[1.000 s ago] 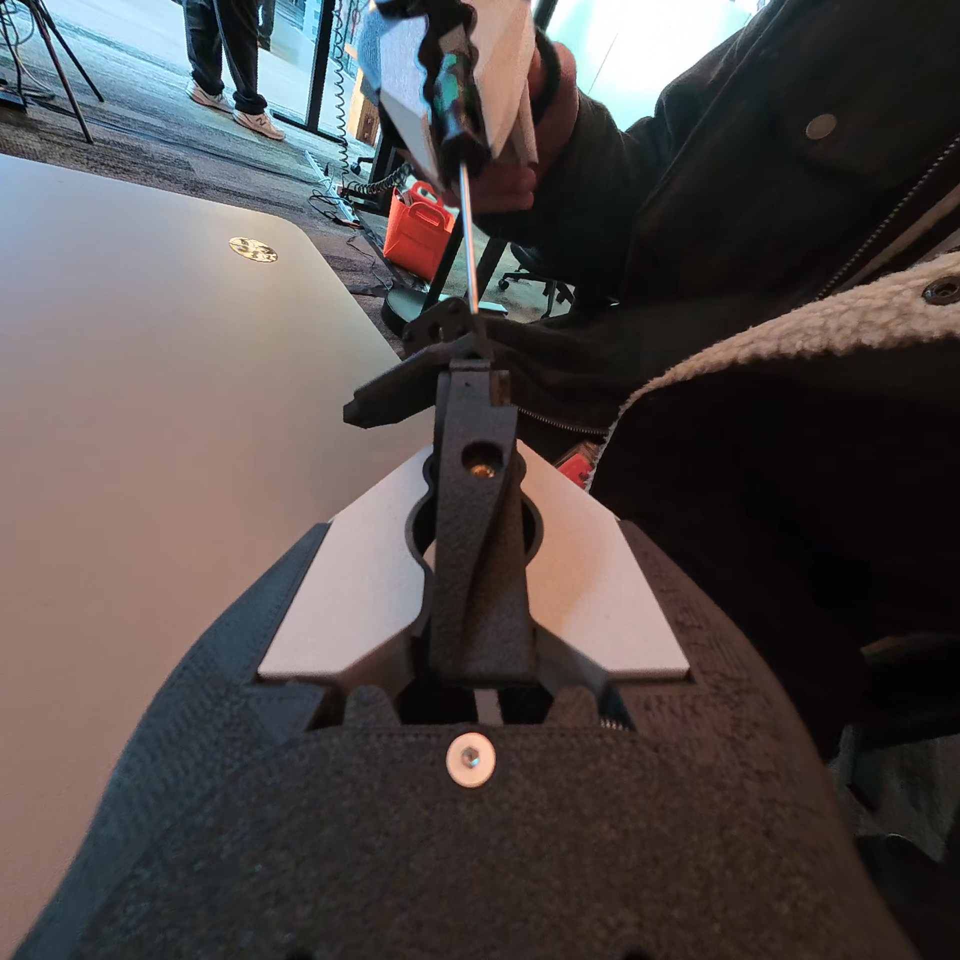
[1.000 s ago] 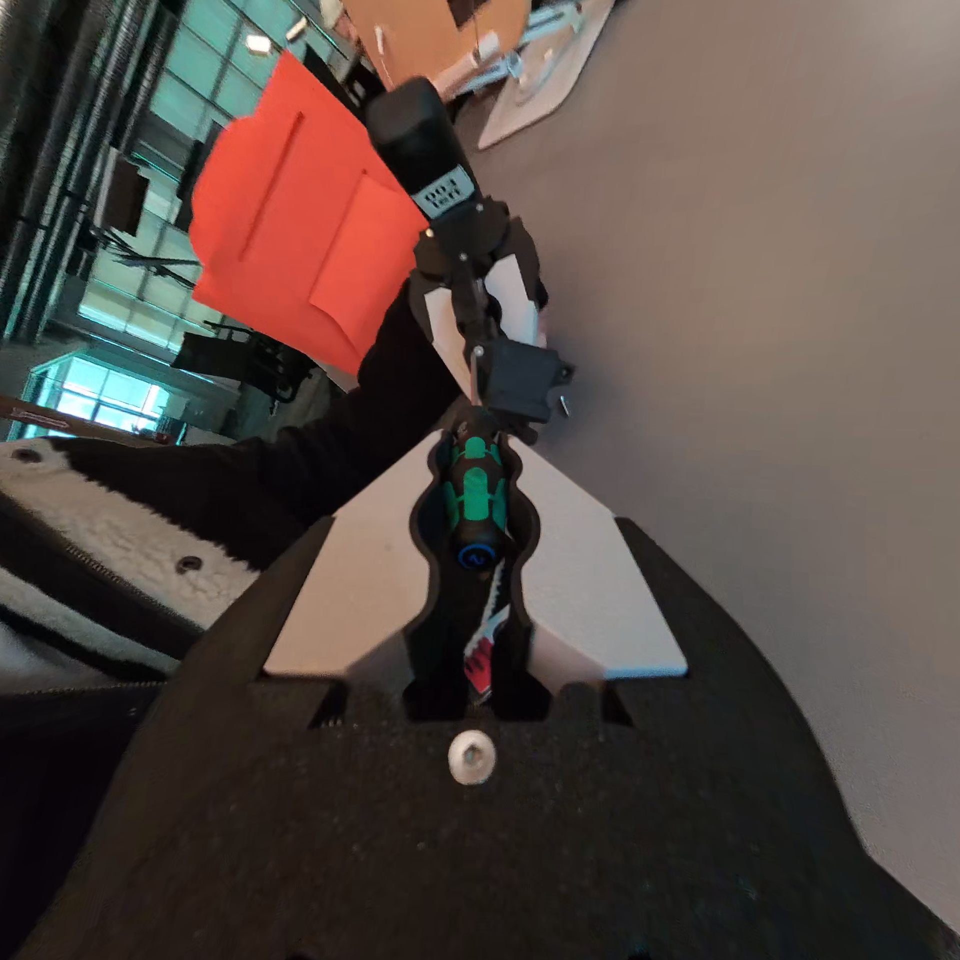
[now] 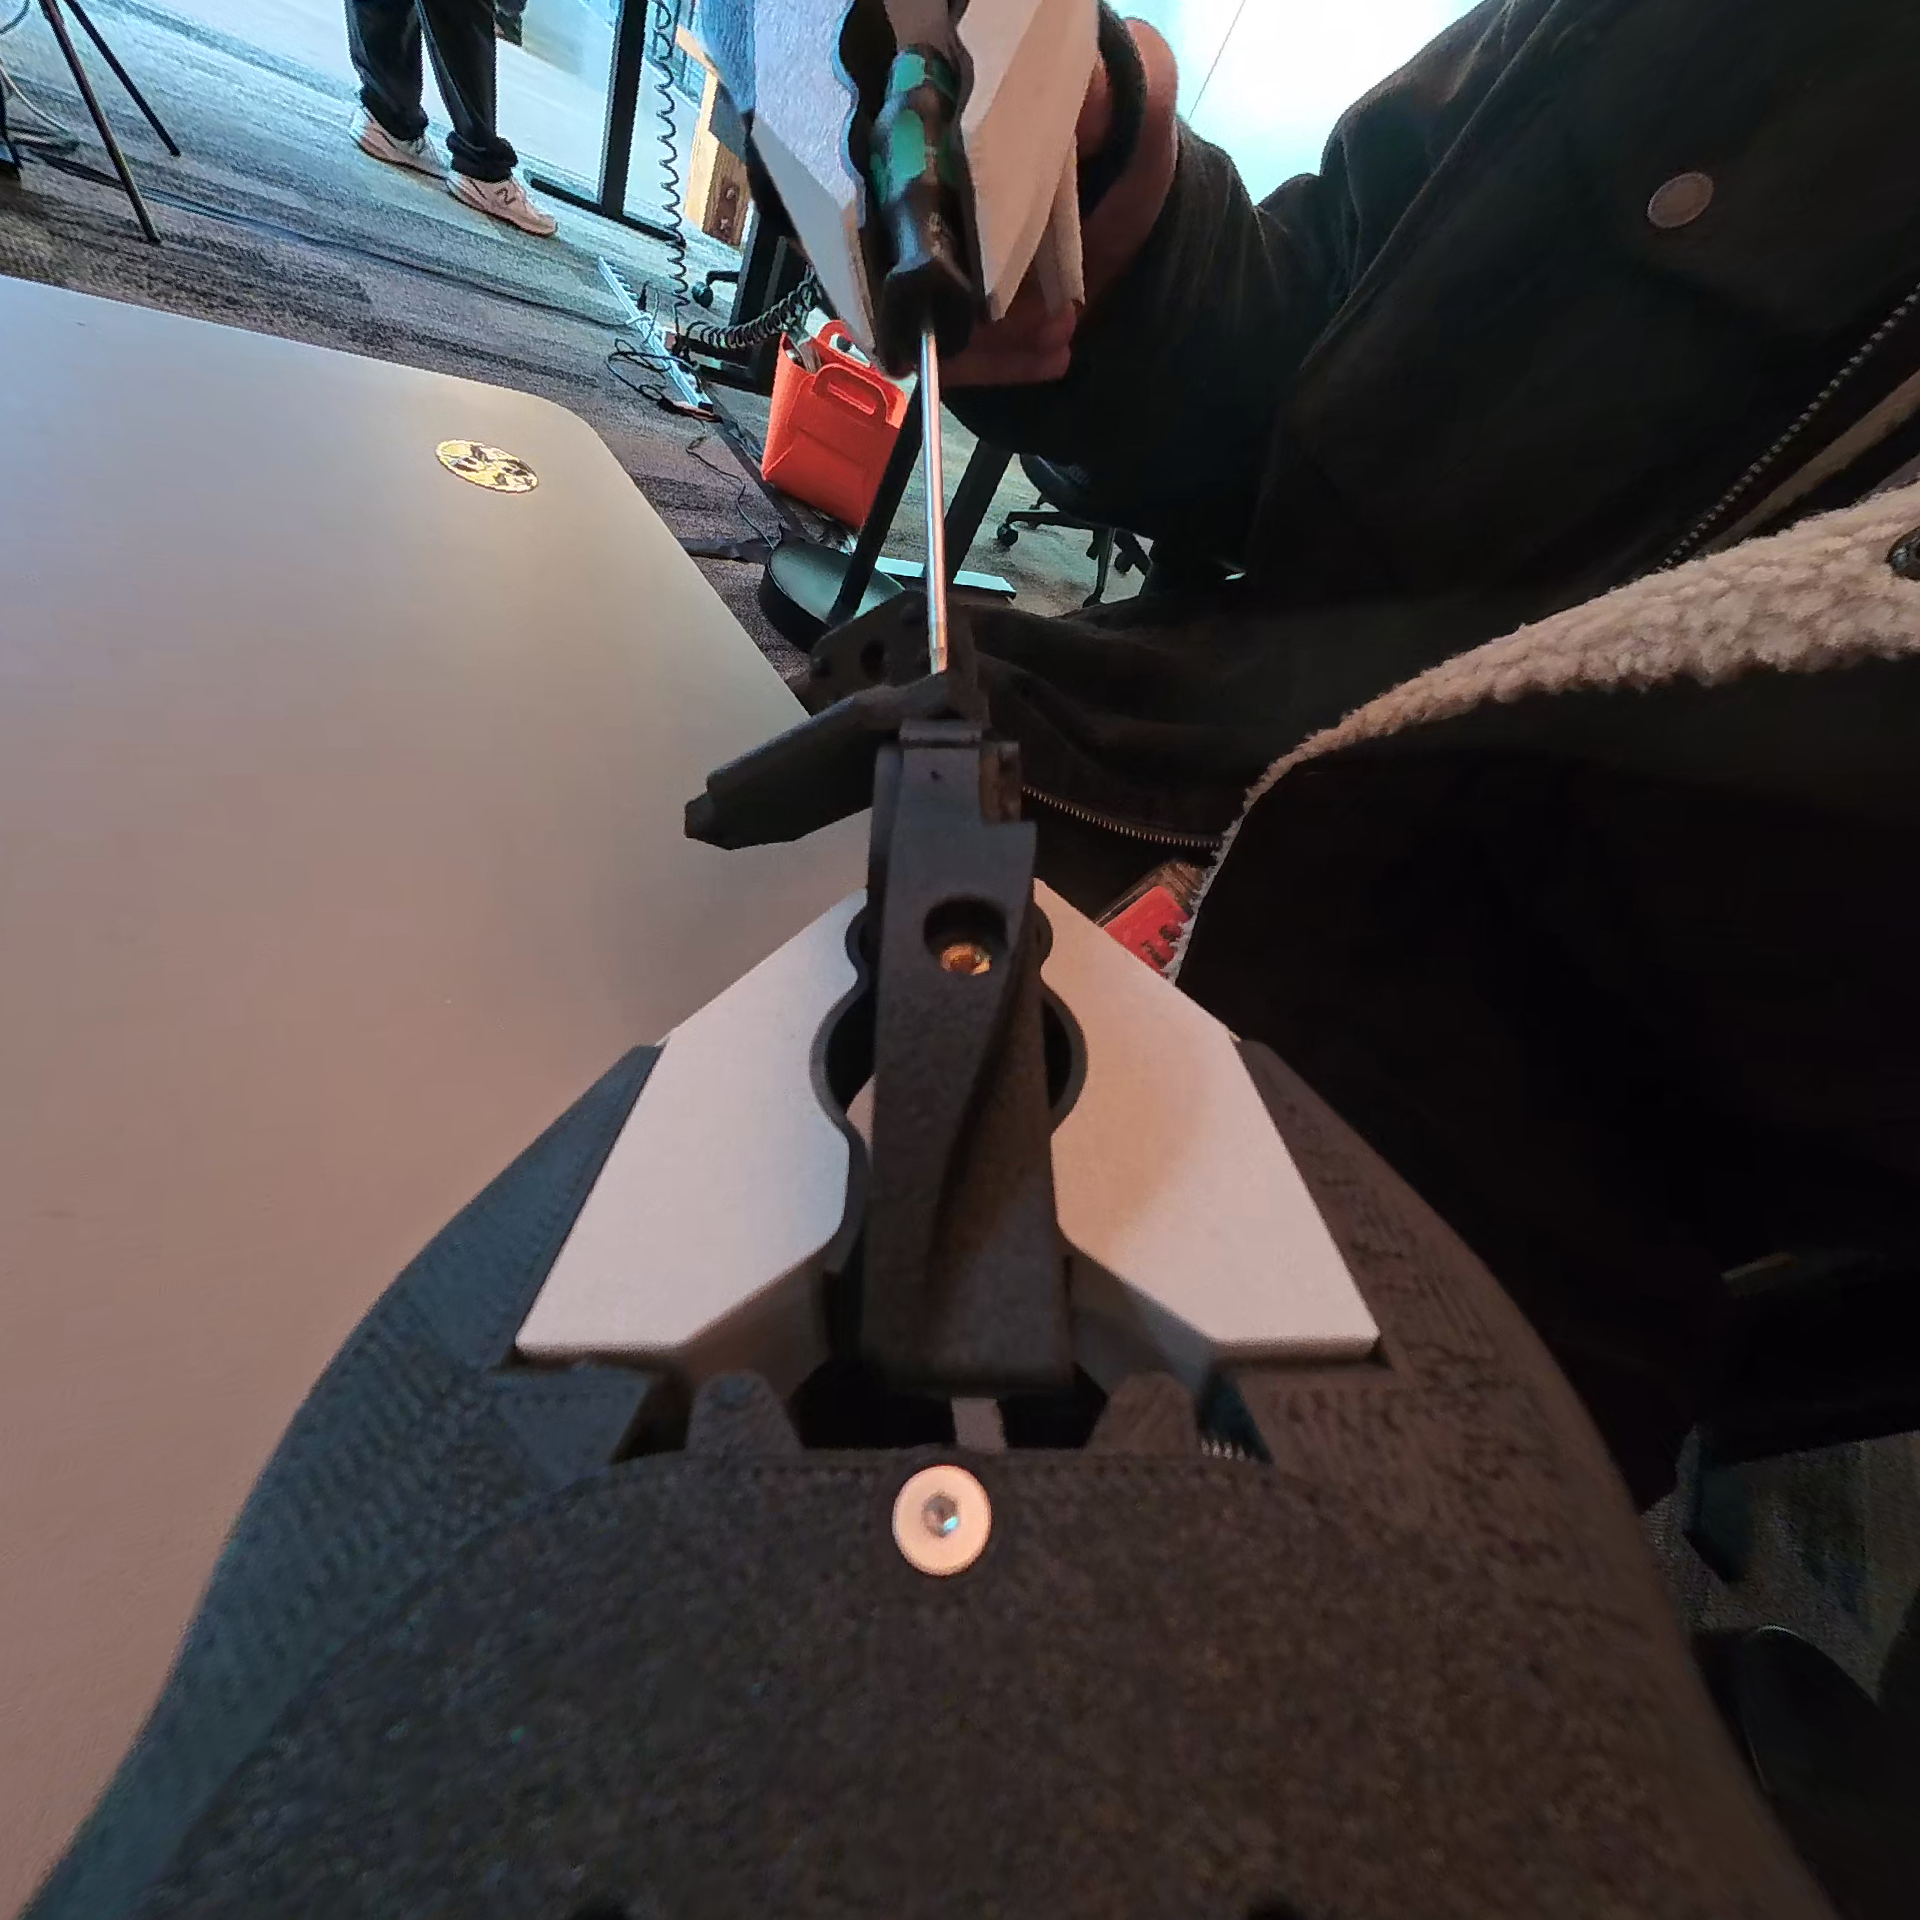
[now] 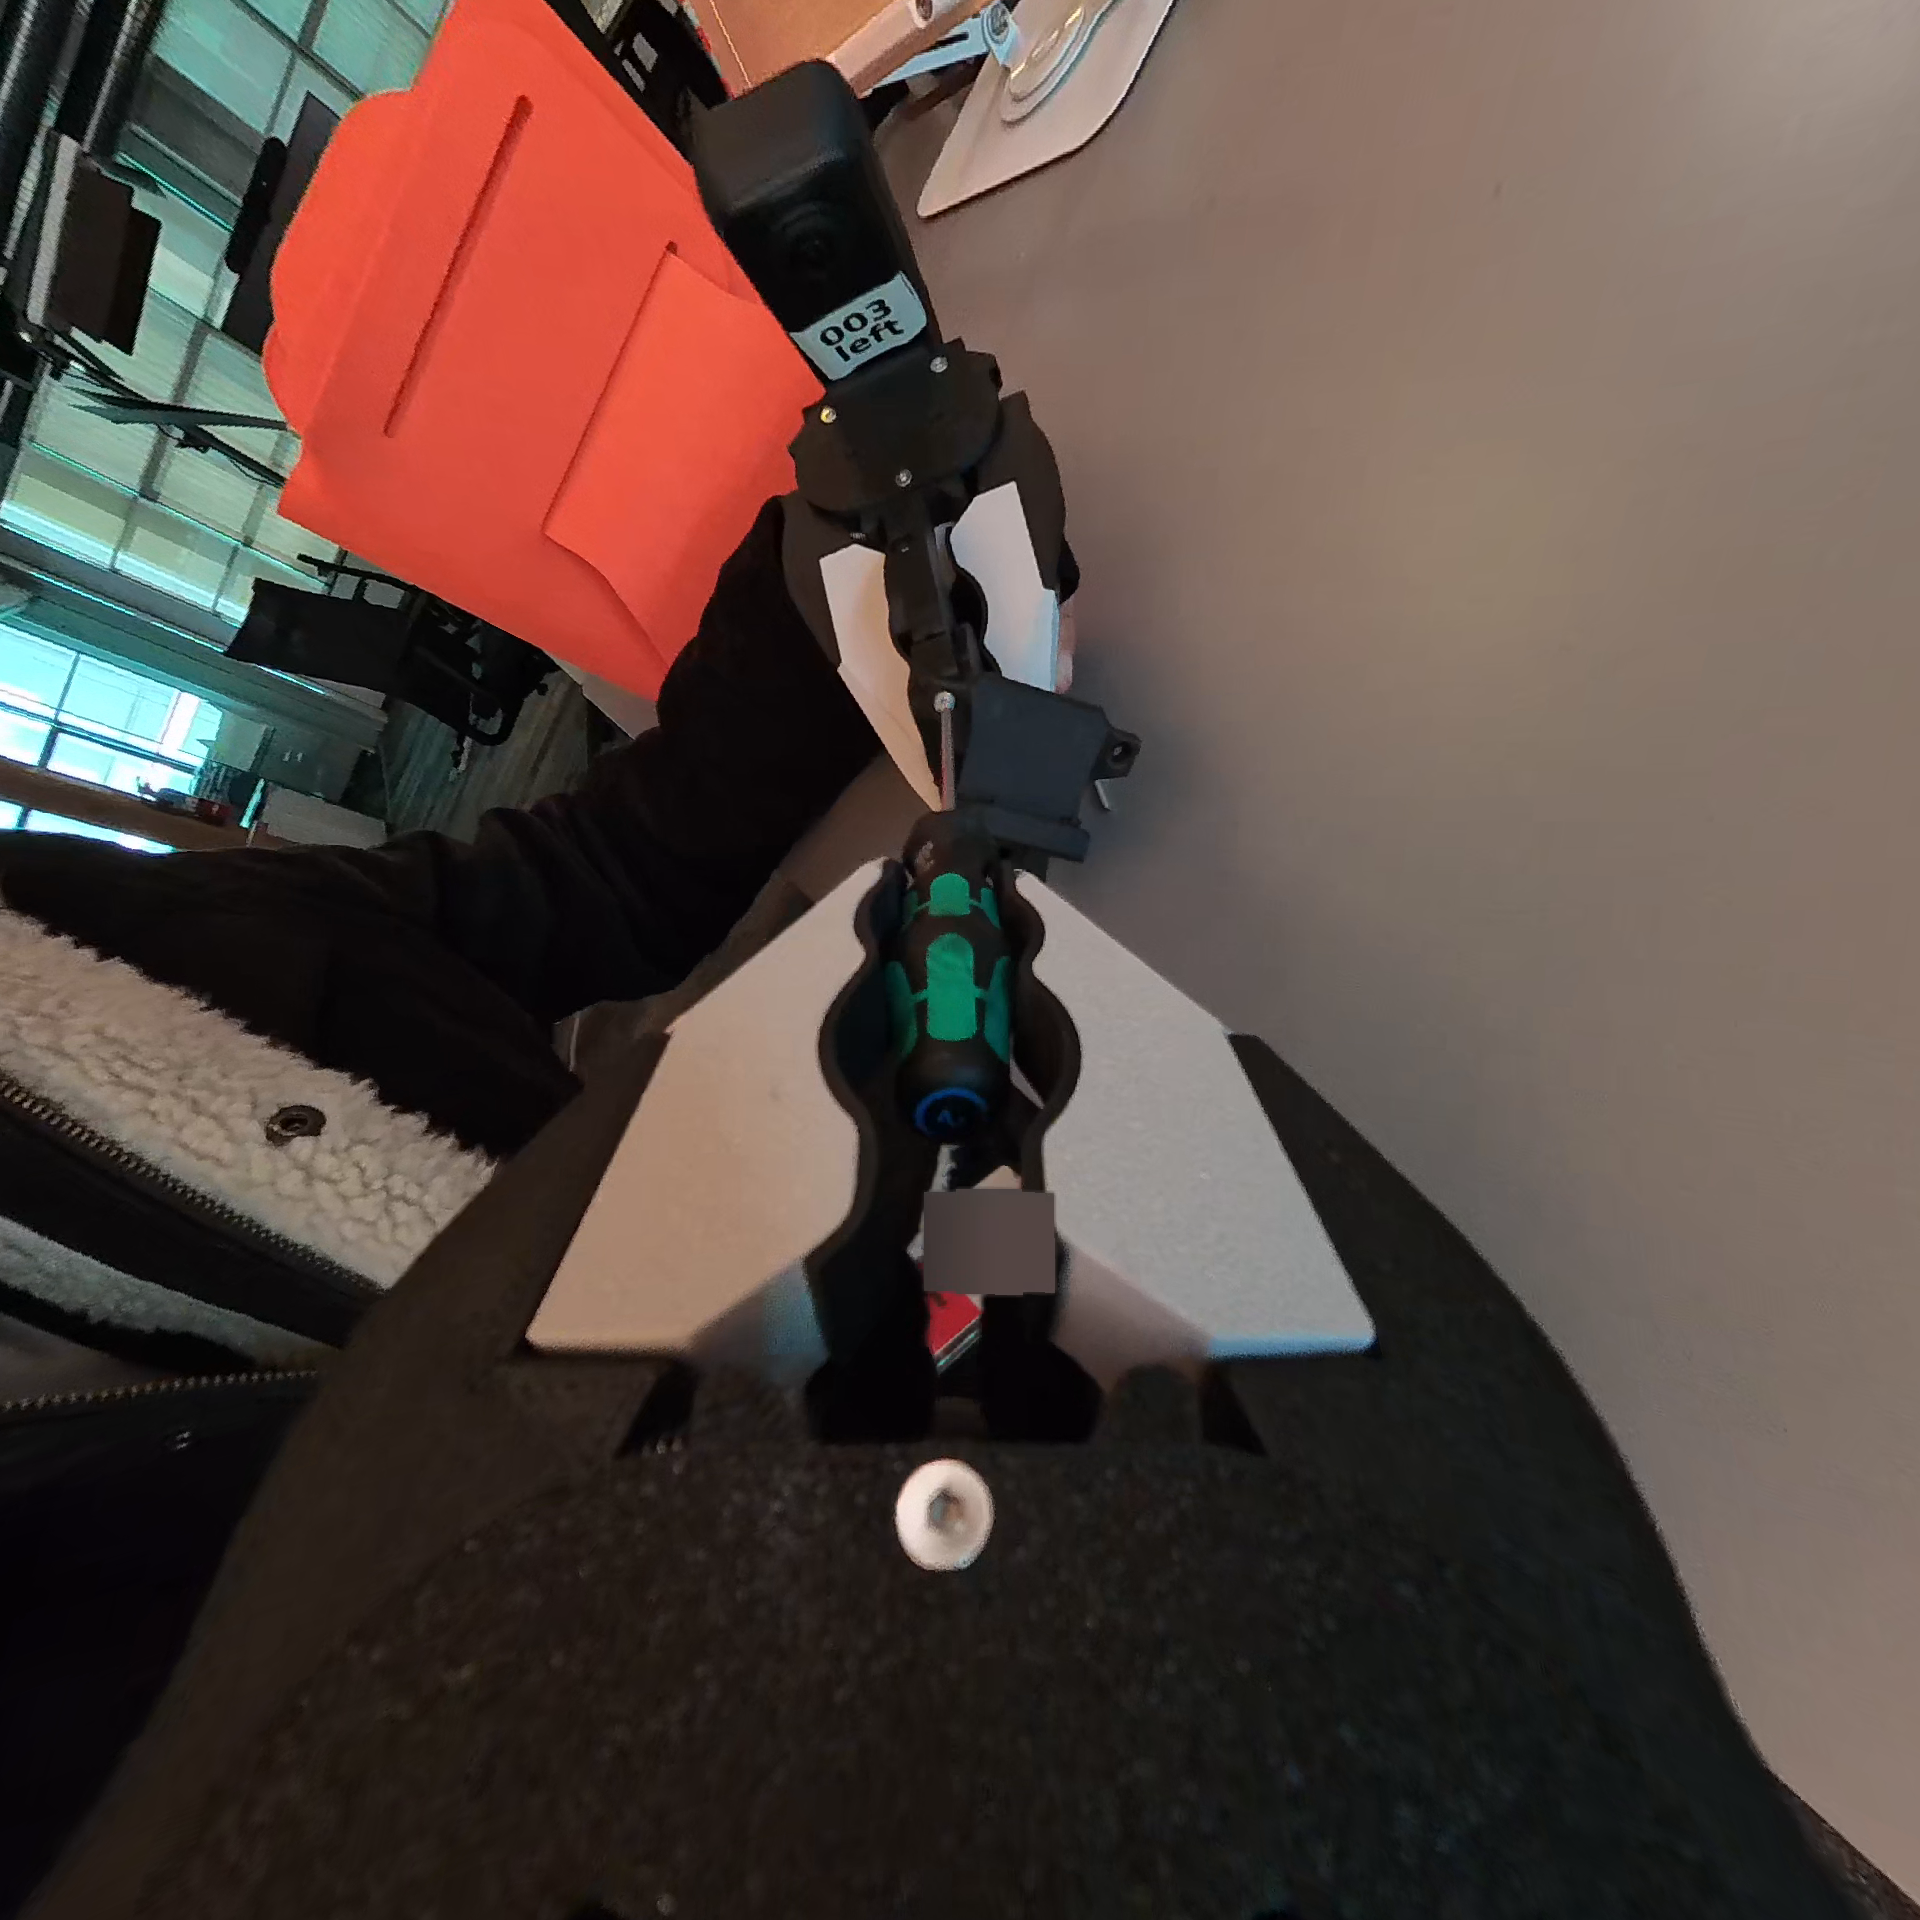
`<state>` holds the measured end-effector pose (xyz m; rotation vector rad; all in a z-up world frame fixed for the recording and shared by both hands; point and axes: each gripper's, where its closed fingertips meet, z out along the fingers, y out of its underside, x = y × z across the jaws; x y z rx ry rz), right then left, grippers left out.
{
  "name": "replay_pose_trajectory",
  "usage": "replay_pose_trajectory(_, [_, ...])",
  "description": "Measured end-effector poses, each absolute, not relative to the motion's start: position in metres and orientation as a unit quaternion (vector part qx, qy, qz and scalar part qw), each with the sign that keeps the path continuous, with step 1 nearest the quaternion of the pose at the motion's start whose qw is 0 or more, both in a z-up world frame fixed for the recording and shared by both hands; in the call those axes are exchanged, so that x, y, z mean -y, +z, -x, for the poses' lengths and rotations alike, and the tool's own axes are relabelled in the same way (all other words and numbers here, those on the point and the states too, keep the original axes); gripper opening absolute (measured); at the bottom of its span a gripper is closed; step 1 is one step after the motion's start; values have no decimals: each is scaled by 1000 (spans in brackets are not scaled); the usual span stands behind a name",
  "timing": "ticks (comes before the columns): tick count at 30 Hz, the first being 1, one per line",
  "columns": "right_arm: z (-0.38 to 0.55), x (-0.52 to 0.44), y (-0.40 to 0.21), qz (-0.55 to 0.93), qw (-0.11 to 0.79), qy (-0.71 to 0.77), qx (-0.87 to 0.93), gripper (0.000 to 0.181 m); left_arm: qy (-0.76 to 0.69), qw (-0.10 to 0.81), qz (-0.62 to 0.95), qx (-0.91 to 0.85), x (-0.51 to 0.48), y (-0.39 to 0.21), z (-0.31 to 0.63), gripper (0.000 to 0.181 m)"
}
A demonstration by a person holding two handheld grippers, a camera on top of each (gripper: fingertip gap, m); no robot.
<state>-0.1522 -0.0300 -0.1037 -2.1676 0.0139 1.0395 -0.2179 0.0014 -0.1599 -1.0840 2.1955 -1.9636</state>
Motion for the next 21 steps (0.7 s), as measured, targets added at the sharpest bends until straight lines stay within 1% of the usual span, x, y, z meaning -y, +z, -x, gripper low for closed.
replay_pose_trajectory(9, [155,28,-102,852,362,378,13,16,-622,-1,350,-701,-3,-162,217,22])
replay_pose_trajectory(15, [155,26,-100,864,375,333,47,16,-620,-1,351,-701,-3,-163,217,22])
replay_pose_trajectory(21, [157,25,-98,866,372,328,66,16,-622,-4,349,-701,-2,-163,217,22])
